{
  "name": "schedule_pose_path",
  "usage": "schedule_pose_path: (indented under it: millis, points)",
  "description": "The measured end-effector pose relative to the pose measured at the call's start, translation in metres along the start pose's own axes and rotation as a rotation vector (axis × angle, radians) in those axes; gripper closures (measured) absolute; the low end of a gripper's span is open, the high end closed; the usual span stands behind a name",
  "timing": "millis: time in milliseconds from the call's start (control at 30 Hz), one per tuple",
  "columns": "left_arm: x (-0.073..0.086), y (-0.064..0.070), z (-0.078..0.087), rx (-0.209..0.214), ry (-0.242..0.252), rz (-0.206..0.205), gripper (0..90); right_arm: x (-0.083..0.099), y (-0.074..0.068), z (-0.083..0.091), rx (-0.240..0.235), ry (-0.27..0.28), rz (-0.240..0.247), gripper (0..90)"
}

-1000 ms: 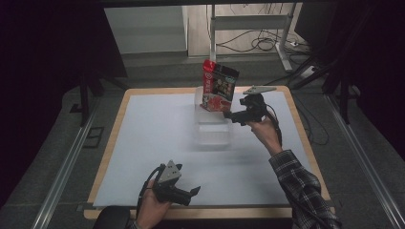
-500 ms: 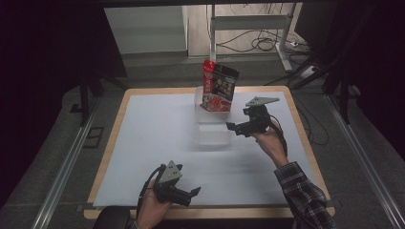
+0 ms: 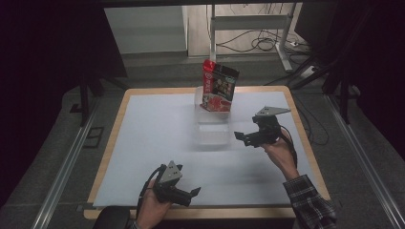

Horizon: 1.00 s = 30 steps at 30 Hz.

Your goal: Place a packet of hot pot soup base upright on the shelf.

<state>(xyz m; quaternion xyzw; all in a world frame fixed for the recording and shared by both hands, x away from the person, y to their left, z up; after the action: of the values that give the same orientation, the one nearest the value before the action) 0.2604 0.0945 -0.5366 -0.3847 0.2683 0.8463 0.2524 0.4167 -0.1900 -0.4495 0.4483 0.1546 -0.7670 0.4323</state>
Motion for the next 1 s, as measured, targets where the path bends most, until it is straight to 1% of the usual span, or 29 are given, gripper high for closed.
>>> schedule_pose_path:
  millis: [200,433,600,867,1000]
  points:
    - [0.0,0.0,0.001,-0.002,0.0,-0.001,0.0,0.005,-0.004,0.017,0.011,0.011,-0.012,0.6]
    - [0.0,-0.002,0.001,-0.006,0.001,0.003,0.0,0.016,-0.011,0.025,0.011,-0.009,-0.01,0.6]
    - [0.0,-0.003,0.002,-0.008,0.0,0.002,0.0,0.026,-0.018,0.03,0.009,-0.021,-0.015,0.6]
    - [0.0,-0.005,0.002,-0.015,-0.003,0.006,0.0,0.034,-0.032,0.043,0.02,-0.016,0.003,0.6]
    - [0.0,-0.005,0.002,-0.018,-0.007,0.007,0.0,0.042,-0.039,0.048,0.025,-0.025,0.007,0.6]
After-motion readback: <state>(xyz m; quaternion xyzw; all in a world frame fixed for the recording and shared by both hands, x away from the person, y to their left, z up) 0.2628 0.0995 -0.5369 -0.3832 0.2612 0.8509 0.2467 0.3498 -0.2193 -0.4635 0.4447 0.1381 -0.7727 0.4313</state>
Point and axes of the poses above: each handheld gripper's, and its own axes: z roughly backward along the jaws, x roughly out of its underside, y roughly to its right, the point moved 3 cm from there along -z, roughly forward along the jaws, and after that the axes turned 13 degrees about z, right-handed, at the moved point
